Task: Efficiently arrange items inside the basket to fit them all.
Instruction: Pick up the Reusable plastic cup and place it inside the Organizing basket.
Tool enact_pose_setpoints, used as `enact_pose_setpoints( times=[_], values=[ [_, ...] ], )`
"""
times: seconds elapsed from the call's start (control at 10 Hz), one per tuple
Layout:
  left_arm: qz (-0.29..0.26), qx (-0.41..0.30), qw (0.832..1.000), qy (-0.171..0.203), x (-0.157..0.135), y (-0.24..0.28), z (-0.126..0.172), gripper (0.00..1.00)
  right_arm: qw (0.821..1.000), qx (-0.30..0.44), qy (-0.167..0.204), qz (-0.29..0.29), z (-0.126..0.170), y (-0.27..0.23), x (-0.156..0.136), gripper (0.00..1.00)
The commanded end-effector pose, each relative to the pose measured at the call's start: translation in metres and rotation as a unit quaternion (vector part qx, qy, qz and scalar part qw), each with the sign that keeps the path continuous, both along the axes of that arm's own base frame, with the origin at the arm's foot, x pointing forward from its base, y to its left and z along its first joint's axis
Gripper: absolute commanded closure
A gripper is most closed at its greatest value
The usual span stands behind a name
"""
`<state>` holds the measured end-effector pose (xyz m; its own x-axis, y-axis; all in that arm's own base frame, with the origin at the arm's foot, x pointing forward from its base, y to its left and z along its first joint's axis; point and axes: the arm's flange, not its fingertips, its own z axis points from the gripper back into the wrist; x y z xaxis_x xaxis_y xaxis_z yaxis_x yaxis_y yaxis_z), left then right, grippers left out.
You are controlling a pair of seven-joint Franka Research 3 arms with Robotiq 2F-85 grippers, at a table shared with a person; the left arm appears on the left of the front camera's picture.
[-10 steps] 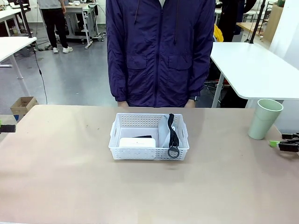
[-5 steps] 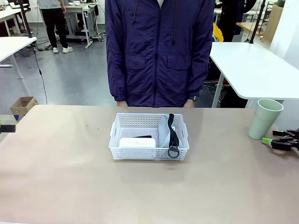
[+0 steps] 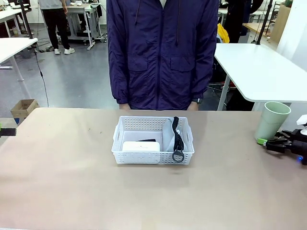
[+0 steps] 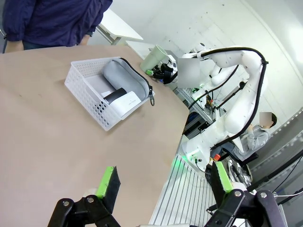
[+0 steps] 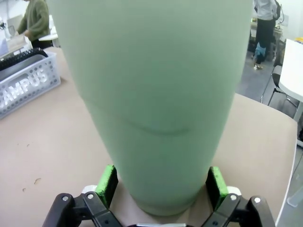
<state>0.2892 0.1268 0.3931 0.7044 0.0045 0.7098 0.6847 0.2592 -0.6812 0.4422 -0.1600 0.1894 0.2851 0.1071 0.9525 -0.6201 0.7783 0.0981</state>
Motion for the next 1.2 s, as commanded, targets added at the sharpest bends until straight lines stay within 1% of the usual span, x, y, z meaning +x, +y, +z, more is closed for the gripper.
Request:
enact_pose_setpoints(
  times=[0.0,0.1,0.3,0.5,0.6,0.9,1.0,1.1],
  values=[
    [-0.001,-0.001,1.0,0.0,-0.003,-0.002,0.002,0.0,0.999,0.017,-0.025,-0.009,-0.01,-0.001,0.006,0.0],
    [-0.001,-0.001,1.0,0.0,-0.003,-0.002,0.002,0.0,0.999,0.03,-0.041,-0.012,-0.007,-0.002,0.006,0.0],
    [-0.001,-0.001,1.0,0.0,-0.003,-0.002,0.002,0.0,0.998,0.042,-0.055,-0.003,0.001,-0.002,0.008,0.0],
    [-0.001,-0.001,1.0,0.0,-0.003,-0.002,0.002,0.0,0.995,0.054,-0.078,-0.003,0.016,-0.003,0.007,0.0],
    [-0.001,-0.001,1.0,0.0,-0.003,-0.002,0.002,0.0,0.994,0.065,-0.084,0.005,0.023,-0.005,0.007,0.0],
    [-0.001,-0.001,1.0,0.0,-0.003,-0.002,0.002,0.0,0.992,0.067,-0.106,-0.001,0.04,-0.009,0.004,0.0],
    [-0.001,-0.001,1.0,0.0,-0.003,-0.002,0.002,0.0,0.992,0.067,-0.11,0.0,0.044,-0.009,0.004,0.0],
    [-0.001,-0.001,1.0,0.0,-0.003,-0.002,0.002,0.0,0.992,0.064,-0.106,0.002,0.046,-0.007,0.004,0.0]
  ],
)
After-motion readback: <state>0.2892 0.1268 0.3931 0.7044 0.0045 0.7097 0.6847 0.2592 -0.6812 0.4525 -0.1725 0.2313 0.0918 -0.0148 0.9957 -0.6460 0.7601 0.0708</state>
